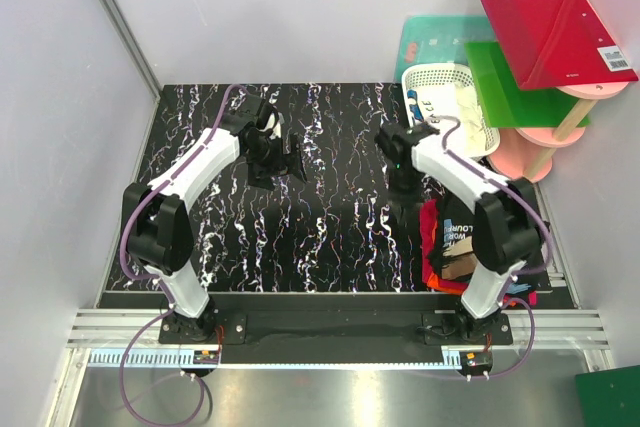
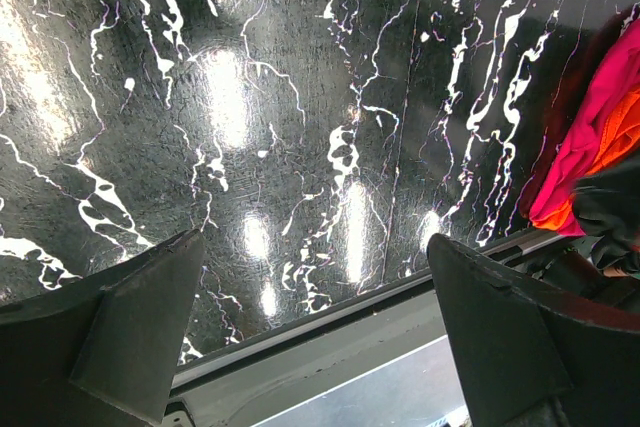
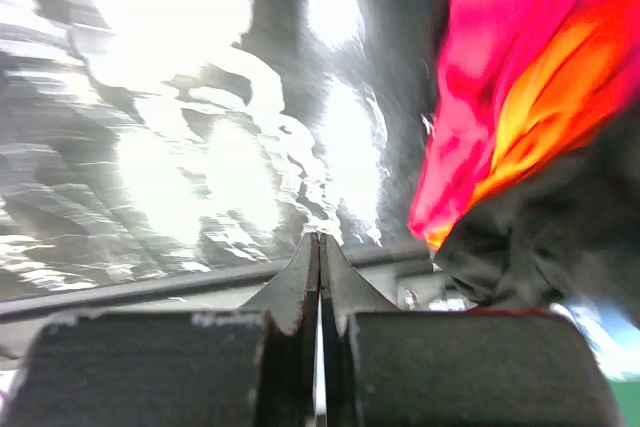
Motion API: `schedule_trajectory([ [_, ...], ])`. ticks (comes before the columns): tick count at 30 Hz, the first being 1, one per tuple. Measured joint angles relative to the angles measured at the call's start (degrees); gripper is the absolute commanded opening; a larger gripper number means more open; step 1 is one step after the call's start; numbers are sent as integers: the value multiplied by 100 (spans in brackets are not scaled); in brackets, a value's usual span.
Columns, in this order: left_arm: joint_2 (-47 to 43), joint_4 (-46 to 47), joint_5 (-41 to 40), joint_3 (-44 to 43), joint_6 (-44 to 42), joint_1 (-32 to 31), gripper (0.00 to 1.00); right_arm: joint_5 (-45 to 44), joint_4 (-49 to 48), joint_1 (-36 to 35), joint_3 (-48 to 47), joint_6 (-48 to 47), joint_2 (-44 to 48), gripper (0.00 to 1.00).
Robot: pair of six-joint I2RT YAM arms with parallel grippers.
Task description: Fold and stack the t-shirts
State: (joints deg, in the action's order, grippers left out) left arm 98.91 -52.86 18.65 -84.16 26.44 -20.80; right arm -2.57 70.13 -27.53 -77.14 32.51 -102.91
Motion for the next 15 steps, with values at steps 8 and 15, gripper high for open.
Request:
schedule_trajectory([
  [8, 0, 0, 0, 0, -37, 0, 99, -1541, -72, 31, -2369, -505, -28, 0],
  [15, -39, -2, 0, 2, -94, 0, 99, -2758, 319, 608, -5049, -791, -2522, 0],
])
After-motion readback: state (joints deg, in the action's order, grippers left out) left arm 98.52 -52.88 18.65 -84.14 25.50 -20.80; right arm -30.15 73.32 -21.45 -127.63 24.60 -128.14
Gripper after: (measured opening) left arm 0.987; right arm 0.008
